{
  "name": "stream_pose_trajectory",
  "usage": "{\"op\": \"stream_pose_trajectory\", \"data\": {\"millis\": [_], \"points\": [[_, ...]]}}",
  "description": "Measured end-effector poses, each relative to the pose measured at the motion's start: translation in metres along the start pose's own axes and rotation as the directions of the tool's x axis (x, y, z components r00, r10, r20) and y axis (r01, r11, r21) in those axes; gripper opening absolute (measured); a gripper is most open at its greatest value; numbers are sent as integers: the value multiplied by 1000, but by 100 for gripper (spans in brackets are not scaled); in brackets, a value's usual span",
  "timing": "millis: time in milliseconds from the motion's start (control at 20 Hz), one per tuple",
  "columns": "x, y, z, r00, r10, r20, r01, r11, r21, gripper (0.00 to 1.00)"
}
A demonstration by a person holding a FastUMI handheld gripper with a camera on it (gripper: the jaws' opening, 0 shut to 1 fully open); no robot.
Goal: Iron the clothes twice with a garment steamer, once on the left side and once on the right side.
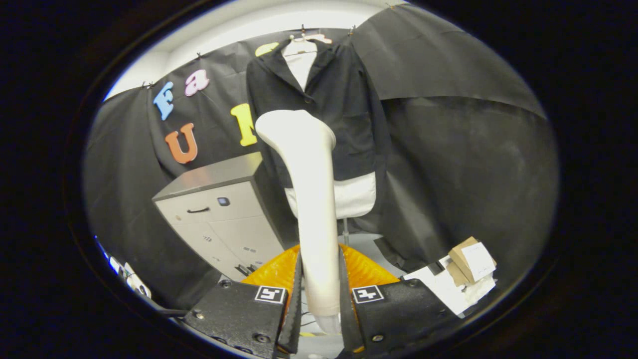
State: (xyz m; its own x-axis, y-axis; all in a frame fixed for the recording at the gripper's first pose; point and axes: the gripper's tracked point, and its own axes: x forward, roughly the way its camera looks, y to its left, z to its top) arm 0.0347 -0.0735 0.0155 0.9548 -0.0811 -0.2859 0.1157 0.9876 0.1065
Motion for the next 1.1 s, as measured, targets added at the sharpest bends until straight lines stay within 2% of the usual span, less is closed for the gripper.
{"op": "stream_pose_trajectory", "data": {"millis": [200,450,700,1100], "points": [[-47,43,-41,999,38,-15,-39,998,-40,36],[-70,78,-80,996,66,-52,-71,993,-98,36],[-78,101,-87,996,85,-39,-90,985,-145,36],[-82,108,-96,994,92,-59,-99,985,-143,36]]}}
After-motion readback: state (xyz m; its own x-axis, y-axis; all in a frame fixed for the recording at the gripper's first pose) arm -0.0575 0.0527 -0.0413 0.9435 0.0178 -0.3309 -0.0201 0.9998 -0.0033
